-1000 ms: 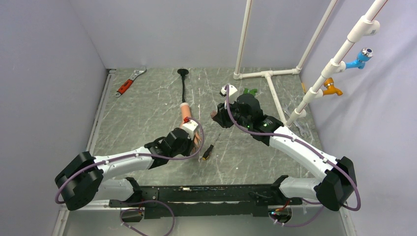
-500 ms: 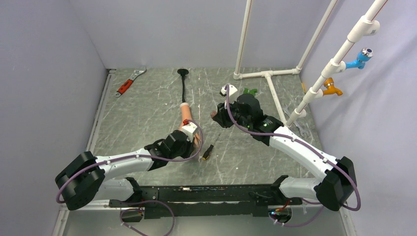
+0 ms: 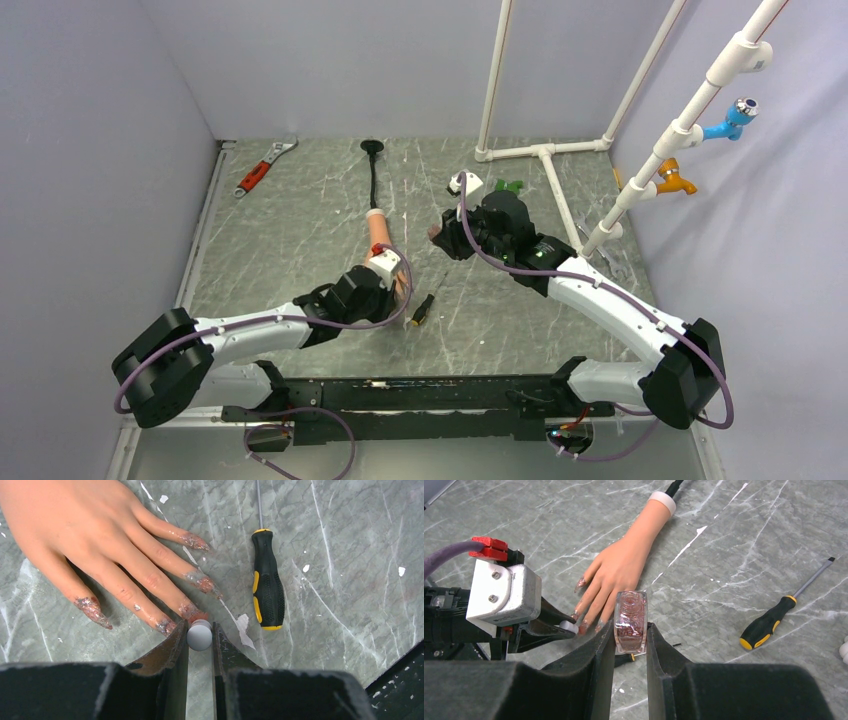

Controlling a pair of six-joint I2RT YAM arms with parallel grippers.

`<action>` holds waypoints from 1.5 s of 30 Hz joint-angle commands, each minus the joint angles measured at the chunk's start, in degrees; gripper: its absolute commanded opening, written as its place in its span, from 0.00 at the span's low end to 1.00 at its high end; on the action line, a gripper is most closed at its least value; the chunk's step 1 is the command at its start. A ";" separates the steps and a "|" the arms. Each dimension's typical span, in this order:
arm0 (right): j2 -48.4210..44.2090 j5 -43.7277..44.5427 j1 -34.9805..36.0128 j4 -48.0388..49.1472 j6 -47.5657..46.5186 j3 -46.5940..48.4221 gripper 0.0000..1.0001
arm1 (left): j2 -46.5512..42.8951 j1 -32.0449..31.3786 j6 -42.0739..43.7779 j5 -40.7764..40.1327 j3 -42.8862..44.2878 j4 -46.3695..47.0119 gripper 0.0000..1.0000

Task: Paint the nails
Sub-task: Paint the nail polish on the nail.

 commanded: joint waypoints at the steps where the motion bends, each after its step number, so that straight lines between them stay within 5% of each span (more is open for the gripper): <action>1: -1.42 0.48 -0.13 3.08 -0.02 0.06 0.00 | -0.99 -0.23 -1.37 1.45 -0.92 2.30 0.00; 14: -1.58 0.52 -0.16 3.14 -0.02 -0.12 0.00 | -3.17 -0.80 -1.87 1.57 -2.14 1.00 0.00; 22: -1.97 0.44 -0.20 2.90 -0.02 0.02 0.00 | -7.07 -0.82 -0.53 0.38 3.12 -8.89 0.00; 45: -2.30 0.13 -0.16 2.96 0.06 -0.24 0.00 | 2.77 -0.81 1.11 -4.61 9.64 -9.54 0.00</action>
